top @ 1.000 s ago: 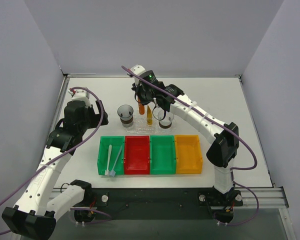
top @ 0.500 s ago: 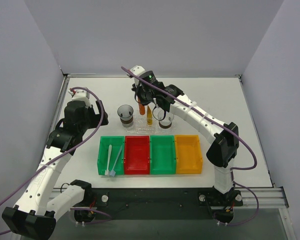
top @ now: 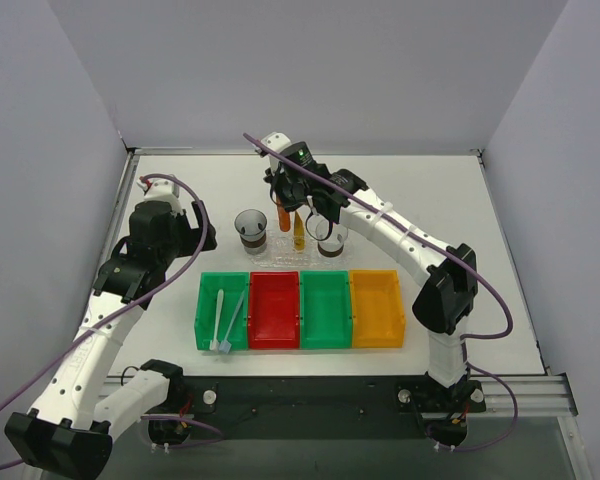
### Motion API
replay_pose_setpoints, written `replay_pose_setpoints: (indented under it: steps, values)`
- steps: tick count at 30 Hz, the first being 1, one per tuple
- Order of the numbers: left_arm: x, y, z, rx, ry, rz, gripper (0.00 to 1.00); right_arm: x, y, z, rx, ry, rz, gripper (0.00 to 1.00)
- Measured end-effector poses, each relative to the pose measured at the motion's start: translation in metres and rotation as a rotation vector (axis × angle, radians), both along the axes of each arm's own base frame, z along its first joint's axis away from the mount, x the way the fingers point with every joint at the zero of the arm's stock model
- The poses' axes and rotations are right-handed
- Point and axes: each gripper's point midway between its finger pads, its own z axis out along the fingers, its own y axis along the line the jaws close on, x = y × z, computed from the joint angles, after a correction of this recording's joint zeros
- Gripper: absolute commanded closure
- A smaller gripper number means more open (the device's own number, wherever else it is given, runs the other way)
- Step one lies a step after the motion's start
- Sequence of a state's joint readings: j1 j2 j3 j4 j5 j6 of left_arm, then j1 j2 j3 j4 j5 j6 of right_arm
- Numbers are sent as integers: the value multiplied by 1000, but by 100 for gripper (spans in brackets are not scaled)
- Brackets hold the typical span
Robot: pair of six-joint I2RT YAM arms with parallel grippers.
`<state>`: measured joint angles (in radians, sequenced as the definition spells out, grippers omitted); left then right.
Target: Prepare toiletry sets of a toothbrush and toothpaste on the tray
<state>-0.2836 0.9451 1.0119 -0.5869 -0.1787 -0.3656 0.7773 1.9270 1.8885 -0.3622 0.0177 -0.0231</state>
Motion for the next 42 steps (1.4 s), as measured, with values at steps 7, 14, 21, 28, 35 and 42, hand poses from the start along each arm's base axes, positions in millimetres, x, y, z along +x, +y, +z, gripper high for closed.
replay_pose_setpoints:
  steps: [7, 14, 21, 28, 35, 42]
  values:
    - [1, 1, 0, 0, 1, 4, 3, 1, -1, -2, 3, 4, -4, 100]
    - [2, 1, -2, 2, 7, 5, 3, -2, 1, -7, 8, 23, 10, 100]
    - [3, 1, -3, 2, 9, 6, 2, -1, 4, -17, 9, 32, 16, 100]
    - [4, 2, -3, 2, 9, 11, 3, 1, 7, -46, -16, 61, 19, 100]
    - [4, 2, -4, 1, 13, 8, 3, 1, 8, -60, -26, 70, 24, 100]
    - [5, 1, -6, -1, 18, 5, 3, 0, 7, -78, -32, 74, 28, 100]
